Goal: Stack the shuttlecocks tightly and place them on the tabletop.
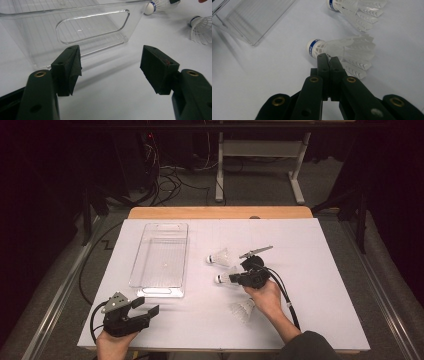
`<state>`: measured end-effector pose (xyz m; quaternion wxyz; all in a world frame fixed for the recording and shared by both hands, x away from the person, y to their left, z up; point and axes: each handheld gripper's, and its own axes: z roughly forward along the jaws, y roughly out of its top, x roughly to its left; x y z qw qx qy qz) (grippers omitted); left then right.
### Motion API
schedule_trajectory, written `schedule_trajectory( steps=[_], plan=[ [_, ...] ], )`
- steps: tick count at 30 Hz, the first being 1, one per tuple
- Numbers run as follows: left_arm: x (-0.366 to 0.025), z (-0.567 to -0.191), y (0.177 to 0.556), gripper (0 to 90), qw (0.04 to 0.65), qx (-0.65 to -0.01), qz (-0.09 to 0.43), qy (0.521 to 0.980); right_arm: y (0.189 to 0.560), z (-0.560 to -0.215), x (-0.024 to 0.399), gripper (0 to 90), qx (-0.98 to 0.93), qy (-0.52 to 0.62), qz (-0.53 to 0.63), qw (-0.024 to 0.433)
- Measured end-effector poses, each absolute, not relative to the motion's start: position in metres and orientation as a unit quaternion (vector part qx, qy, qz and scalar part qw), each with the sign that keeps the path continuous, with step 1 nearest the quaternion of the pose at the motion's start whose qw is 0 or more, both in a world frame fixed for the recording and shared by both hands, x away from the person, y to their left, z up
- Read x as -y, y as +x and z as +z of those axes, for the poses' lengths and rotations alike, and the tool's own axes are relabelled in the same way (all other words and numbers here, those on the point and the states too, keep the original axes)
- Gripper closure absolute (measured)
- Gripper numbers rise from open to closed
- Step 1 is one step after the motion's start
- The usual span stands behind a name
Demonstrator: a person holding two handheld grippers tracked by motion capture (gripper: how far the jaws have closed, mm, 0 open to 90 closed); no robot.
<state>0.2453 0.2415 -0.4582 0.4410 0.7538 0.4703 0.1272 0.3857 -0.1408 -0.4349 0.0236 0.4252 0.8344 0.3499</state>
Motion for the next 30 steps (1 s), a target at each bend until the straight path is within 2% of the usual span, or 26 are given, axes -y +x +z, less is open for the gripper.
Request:
schedule_trajectory(
  steps=[14,30],
  plan=[
    [-0.242,-0.458,0.246,33.8,0.442,-0.471,0.128,0.753,0.38,-0.426,0.146,90.0,-0.834,0.411,0.369,0.012],
    [-0.243,-0.458,0.245,33.5,0.443,-0.472,0.131,0.751,0.379,-0.414,0.166,90.0,-0.821,0.417,0.388,0.025]
  ],
)
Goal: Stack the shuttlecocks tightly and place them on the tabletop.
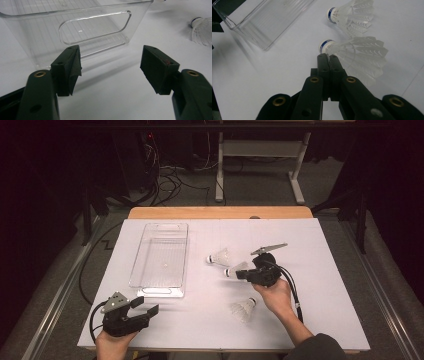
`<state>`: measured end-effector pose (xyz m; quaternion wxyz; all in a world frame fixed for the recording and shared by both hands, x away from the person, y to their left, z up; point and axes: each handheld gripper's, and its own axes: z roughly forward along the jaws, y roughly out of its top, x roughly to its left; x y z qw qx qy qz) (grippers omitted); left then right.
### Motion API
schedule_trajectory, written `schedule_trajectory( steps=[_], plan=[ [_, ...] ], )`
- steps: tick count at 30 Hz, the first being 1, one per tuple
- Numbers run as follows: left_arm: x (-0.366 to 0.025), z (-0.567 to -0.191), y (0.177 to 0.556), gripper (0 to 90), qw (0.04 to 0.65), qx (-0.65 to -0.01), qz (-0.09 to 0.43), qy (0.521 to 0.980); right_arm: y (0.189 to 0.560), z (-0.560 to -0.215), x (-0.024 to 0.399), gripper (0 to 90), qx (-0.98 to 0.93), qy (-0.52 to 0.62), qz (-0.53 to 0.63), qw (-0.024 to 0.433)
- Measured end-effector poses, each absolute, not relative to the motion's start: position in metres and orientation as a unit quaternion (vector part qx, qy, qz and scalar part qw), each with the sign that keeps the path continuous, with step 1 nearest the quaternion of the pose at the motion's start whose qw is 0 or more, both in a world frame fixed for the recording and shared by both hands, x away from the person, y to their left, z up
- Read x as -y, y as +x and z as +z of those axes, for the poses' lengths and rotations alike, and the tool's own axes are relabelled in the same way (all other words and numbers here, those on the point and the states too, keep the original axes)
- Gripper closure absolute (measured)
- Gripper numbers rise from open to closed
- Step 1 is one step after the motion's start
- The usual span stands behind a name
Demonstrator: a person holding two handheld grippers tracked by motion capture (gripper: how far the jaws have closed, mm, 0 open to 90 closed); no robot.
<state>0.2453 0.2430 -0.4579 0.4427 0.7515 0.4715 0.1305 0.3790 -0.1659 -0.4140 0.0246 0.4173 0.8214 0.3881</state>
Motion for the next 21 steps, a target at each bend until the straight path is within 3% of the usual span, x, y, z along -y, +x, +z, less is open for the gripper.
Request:
schedule_trajectory(
  steps=[21],
  plan=[
    [-0.244,-0.458,0.246,33.3,0.442,-0.471,0.134,0.751,0.393,-0.412,0.183,90.0,-0.809,0.44,0.387,0.038]
  ],
)
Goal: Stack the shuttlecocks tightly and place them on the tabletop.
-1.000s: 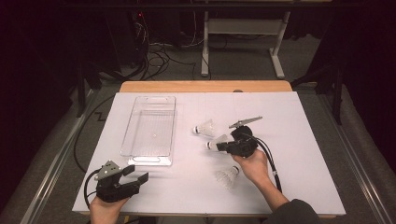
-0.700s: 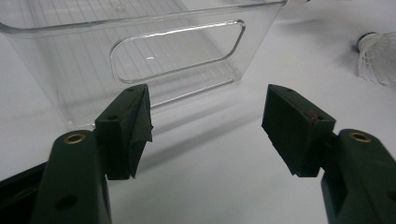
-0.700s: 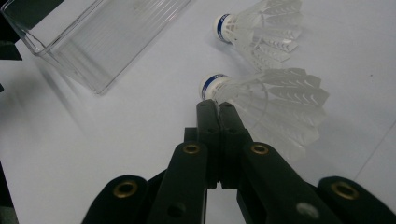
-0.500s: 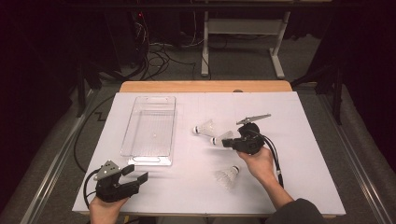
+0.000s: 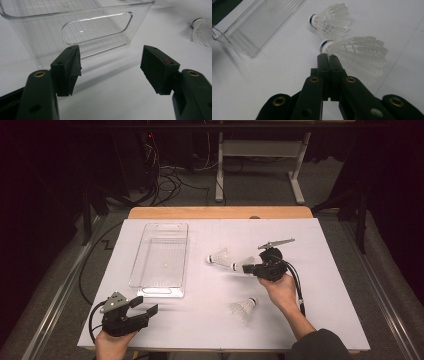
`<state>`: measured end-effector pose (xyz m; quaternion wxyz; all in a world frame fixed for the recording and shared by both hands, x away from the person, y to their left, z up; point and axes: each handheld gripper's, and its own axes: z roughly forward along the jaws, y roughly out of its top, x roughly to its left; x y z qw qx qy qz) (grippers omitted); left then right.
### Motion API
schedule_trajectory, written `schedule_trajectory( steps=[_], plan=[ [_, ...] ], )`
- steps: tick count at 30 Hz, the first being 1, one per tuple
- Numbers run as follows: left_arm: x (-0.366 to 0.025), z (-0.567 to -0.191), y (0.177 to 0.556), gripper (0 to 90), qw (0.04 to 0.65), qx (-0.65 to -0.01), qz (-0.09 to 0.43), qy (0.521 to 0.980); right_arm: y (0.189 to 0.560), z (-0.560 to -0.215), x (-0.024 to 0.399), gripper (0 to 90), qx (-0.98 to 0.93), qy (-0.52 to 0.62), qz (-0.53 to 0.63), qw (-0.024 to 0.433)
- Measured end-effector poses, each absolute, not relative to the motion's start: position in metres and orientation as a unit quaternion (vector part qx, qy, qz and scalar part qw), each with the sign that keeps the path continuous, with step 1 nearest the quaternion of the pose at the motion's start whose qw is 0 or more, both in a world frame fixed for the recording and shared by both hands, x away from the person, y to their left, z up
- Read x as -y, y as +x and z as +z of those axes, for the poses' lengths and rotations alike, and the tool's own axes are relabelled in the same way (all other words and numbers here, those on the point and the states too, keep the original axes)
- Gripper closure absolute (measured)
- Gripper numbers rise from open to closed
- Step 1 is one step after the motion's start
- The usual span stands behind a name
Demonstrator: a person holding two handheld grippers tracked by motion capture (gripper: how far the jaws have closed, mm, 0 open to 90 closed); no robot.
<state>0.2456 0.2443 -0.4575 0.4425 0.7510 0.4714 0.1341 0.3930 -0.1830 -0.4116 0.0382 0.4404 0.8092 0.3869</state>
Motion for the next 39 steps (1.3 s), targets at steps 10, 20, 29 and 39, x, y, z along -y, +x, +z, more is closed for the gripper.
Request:
schedule_trajectory(
  steps=[10,20,29,39],
  plan=[
    [-0.244,-0.458,0.246,33.4,0.443,-0.472,0.132,0.751,0.401,-0.411,0.185,90.0,-0.806,0.448,0.385,0.043],
    [-0.244,-0.458,0.247,33.4,0.444,-0.471,0.131,0.751,0.41,-0.408,0.182,90.0,-0.804,0.451,0.385,0.046],
    [-0.245,-0.458,0.246,33.5,0.445,-0.472,0.13,0.75,0.418,-0.407,0.18,90.0,-0.8,0.455,0.387,0.047],
    [-0.245,-0.458,0.246,33.6,0.446,-0.472,0.129,0.749,0.427,-0.409,0.177,90.0,-0.799,0.46,0.384,0.049]
  ],
)
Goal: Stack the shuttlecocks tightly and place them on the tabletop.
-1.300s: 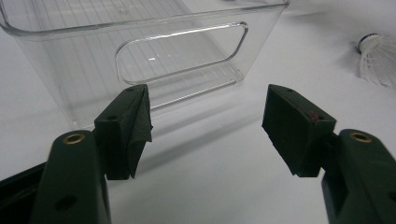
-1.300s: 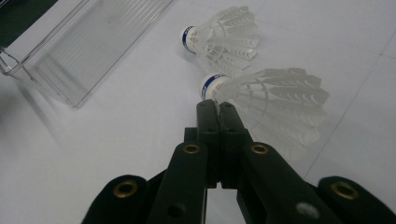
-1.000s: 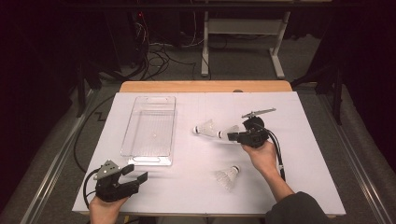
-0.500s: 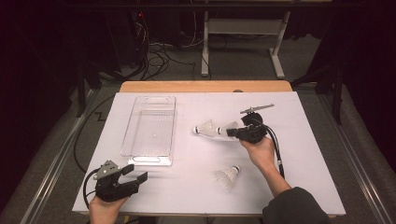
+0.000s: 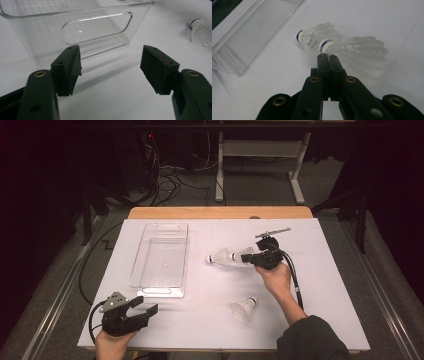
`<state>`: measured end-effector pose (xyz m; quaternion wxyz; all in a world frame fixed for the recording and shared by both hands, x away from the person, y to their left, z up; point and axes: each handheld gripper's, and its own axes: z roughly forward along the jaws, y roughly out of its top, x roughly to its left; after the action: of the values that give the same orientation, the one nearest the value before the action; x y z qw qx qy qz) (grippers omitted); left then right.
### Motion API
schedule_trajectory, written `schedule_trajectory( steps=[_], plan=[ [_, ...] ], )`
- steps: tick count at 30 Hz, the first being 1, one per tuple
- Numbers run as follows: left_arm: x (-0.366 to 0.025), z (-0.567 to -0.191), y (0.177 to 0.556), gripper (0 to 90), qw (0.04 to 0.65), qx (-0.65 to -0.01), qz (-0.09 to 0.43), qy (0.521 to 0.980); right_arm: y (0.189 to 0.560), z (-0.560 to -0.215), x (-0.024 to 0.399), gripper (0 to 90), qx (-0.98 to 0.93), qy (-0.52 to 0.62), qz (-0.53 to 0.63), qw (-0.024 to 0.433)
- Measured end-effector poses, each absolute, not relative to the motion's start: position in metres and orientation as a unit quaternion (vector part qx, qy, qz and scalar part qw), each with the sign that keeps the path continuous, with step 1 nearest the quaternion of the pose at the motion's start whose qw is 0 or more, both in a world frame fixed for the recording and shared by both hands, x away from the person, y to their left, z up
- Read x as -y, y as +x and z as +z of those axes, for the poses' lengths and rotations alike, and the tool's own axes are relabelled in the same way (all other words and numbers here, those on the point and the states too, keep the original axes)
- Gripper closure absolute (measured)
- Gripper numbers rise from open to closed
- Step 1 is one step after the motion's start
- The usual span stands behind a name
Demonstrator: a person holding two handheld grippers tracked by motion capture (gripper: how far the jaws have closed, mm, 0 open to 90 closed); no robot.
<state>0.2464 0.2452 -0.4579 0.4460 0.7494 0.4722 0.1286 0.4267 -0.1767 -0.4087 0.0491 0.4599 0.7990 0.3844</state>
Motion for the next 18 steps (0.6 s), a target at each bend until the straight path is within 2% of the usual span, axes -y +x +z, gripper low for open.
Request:
schedule_trajectory(
  steps=[18],
  plan=[
    [-0.245,-0.458,0.247,33.7,0.444,-0.471,0.128,0.752,0.436,-0.415,0.165,90.0,-0.802,0.459,0.381,0.037]
  ],
)
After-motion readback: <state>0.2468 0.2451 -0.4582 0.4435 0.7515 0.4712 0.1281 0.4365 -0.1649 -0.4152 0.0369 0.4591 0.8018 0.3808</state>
